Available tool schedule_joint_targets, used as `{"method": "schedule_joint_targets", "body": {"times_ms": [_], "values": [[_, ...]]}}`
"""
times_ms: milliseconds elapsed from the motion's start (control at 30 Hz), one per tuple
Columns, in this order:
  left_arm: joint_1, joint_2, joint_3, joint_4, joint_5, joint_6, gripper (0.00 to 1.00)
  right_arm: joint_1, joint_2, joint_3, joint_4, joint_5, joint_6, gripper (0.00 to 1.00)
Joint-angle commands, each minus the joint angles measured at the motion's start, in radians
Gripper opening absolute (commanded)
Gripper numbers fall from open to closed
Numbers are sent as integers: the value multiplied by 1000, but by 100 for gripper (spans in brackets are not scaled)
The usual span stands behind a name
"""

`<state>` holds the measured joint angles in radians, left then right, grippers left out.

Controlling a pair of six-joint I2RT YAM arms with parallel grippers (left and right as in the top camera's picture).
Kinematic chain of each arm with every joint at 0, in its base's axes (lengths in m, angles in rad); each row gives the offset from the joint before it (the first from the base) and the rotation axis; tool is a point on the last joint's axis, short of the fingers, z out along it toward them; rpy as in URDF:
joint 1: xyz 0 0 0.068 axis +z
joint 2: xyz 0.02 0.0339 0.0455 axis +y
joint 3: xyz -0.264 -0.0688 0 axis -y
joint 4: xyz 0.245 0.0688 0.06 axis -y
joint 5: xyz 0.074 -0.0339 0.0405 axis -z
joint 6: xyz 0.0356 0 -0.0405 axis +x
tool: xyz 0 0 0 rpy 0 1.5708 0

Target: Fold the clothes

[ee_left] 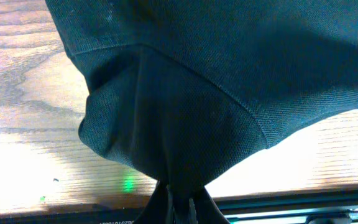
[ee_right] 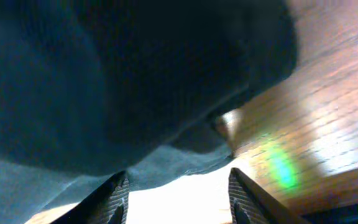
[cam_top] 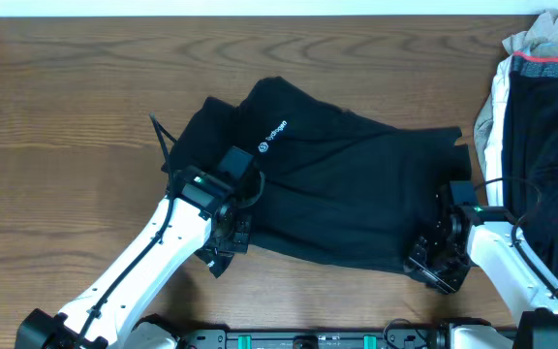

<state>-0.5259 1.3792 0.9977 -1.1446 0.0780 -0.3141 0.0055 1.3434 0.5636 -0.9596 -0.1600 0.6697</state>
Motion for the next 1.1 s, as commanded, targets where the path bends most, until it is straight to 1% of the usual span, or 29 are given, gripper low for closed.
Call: {"method": "schedule_joint_targets", "body": {"times_ms": [0, 100, 200, 267, 333, 433, 467, 533, 633, 733, 867, 1000, 1067], "values": [[5, -5, 11, -2, -12, 6, 6, -8, -10, 8, 6, 43, 20, 49], [5, -5, 11, -2, -12, 6, 6, -8, -7, -3, 16, 67, 51, 46], [5, -5, 11, -2, -12, 6, 6, -8, -2, -31, 58, 66, 72, 39], [5, -5, 11, -2, -12, 6, 6, -8, 3, -41, 79, 50, 79, 38], [5, -5, 11, -3, -12, 6, 6, -7, 3, -42, 84, 47, 79, 34], [5, -5, 11, -3, -12, 6, 6, -7, 3, -42, 86, 48, 77, 17], [5, -5, 11, -3, -12, 6, 6, -7, 3, -42, 91, 48, 76, 14], [5, -5, 11, -3, -12, 6, 6, -7, 3, -40, 115, 48, 36, 1], [5, -5, 11, -3, -12, 6, 6, -7, 2, -16, 117, 47, -18, 1], [5, -5, 11, -10, -12, 6, 6, -7, -10, 45, 56, 33, -71, 1], [5, -11, 35, -65, -11, 2, 6, -7, -50, 179, -89, 20, -129, 1], [5, -40, 124, -141, -11, 2, 6, -7, -120, 355, -218, 13, -154, 1], [5, -65, 179, -171, -11, 3, 6, -7, -154, 439, -255, 13, -155, 1]]}}
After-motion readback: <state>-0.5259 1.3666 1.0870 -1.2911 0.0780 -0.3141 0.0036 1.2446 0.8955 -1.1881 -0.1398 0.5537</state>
